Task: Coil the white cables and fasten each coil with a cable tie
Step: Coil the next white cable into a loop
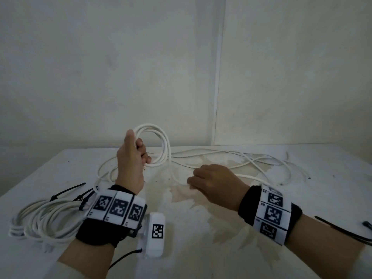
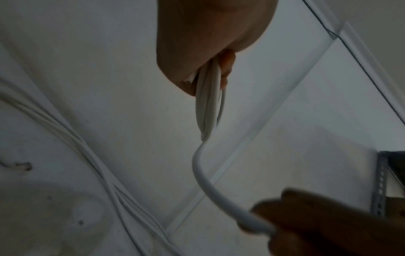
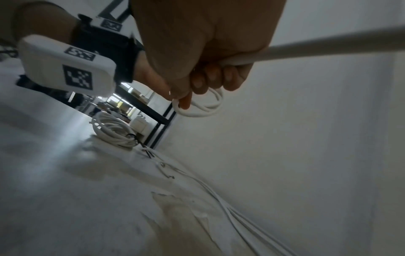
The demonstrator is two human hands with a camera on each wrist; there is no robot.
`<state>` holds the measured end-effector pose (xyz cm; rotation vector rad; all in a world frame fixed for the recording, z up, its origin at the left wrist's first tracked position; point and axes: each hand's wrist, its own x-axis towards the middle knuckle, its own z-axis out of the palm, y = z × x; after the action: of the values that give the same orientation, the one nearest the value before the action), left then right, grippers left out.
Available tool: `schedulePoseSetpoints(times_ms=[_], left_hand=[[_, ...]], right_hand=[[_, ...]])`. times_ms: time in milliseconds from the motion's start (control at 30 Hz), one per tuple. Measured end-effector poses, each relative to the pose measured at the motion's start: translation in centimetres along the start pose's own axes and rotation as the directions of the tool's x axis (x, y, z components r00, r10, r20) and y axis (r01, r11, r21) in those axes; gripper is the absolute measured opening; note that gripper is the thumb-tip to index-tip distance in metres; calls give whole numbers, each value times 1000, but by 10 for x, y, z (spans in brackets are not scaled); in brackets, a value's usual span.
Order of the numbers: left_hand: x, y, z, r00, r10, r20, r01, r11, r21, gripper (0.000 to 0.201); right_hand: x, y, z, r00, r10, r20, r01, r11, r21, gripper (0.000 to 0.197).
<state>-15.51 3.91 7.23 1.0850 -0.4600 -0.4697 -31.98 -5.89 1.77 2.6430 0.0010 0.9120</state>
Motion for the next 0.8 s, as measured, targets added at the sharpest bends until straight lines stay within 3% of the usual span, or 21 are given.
schedulePoseSetpoints(times_ms=[167, 300, 500, 667, 800], left_hand=[[-22, -14, 21, 992, -26, 123, 6, 986, 167, 40], [-42, -23, 29, 952, -81, 293, -14, 951, 309, 41], [-54, -30, 23, 857, -181, 483, -83, 876, 475, 47], [-56, -23, 22, 798, -300, 523, 55, 900, 433, 43], [-51, -18, 13, 723, -412, 555, 191, 890, 413, 43]], right_hand=[[18, -13, -9, 993, -96, -71, 93, 995, -40, 9], [25, -11, -18, 983, -91, -161, 89, 996, -16, 17], [22, -10, -27, 958, 193, -214, -126, 948, 291, 19], [21, 8, -28, 922, 337, -190, -215, 856, 471, 16], [15, 32, -31, 910, 388, -144, -284, 839, 464, 35]])
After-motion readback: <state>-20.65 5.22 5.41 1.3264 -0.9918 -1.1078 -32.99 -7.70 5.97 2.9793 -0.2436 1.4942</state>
